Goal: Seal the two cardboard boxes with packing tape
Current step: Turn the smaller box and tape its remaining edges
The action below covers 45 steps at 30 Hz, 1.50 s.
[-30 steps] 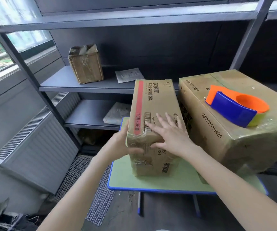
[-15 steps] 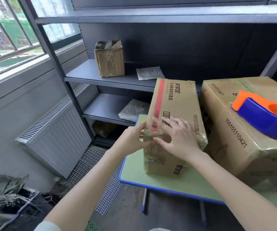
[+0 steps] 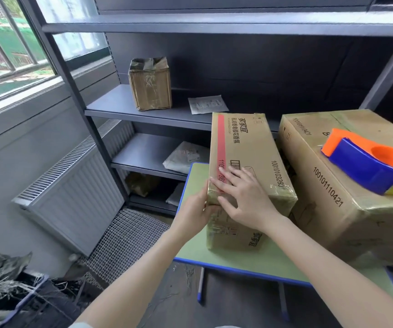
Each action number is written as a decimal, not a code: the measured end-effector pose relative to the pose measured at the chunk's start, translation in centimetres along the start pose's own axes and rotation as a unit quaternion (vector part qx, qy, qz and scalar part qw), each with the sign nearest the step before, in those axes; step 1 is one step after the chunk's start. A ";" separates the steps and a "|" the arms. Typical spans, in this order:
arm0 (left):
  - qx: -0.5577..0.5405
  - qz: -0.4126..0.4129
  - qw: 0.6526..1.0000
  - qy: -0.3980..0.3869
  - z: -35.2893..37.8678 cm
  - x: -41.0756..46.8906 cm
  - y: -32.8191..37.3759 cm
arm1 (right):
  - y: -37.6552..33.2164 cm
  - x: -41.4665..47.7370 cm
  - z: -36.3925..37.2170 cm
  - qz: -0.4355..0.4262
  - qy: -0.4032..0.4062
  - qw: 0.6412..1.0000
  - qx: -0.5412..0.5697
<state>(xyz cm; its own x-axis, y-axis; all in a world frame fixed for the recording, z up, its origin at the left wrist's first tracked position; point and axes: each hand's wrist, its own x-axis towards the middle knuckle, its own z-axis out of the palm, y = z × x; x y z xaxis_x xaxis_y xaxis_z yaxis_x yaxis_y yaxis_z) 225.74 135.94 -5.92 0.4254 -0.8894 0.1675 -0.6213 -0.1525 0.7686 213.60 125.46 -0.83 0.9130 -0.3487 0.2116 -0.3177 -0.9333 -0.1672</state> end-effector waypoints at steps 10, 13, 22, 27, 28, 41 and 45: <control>0.059 0.004 0.998 0.025 -1.9 0.0 -0.5 | -1.2 0.8 0.4 -0.019 0.034 0.995 0.086; 0.066 0.009 0.997 0.041 -3.0 -0.3 -0.8 | -2.2 1.1 0.9 -0.036 0.045 0.994 0.093; 0.236 0.132 0.958 0.095 -8.7 1.0 1.8 | -3.5 2.4 -0.7 -0.035 0.157 0.964 0.209; 0.283 0.250 0.921 0.098 -7.0 1.6 2.5 | -0.8 -0.2 -1.4 -0.029 0.065 0.988 0.133; 0.277 0.272 0.915 0.105 -5.9 1.9 2.5 | 0.1 -0.9 -1.5 -0.018 0.040 0.994 0.102; 0.304 0.115 0.941 -0.096 2.2 4.2 -0.9 | 7.2 -4.3 -0.5 0.190 -0.071 0.979 0.027; 0.378 0.128 0.911 -0.098 3.2 3.6 -0.8 | 9.1 -5.2 1.2 0.227 -0.085 0.970 0.002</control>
<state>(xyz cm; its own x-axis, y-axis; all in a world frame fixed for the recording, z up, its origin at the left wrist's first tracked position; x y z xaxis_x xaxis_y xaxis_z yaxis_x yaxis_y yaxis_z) 225.68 131.52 -7.90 0.1228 -0.9863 0.1105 -0.9913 -0.1165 0.0616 206.24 118.85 -4.61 0.7087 -0.7040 -0.0460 -0.6958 -0.6867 -0.2106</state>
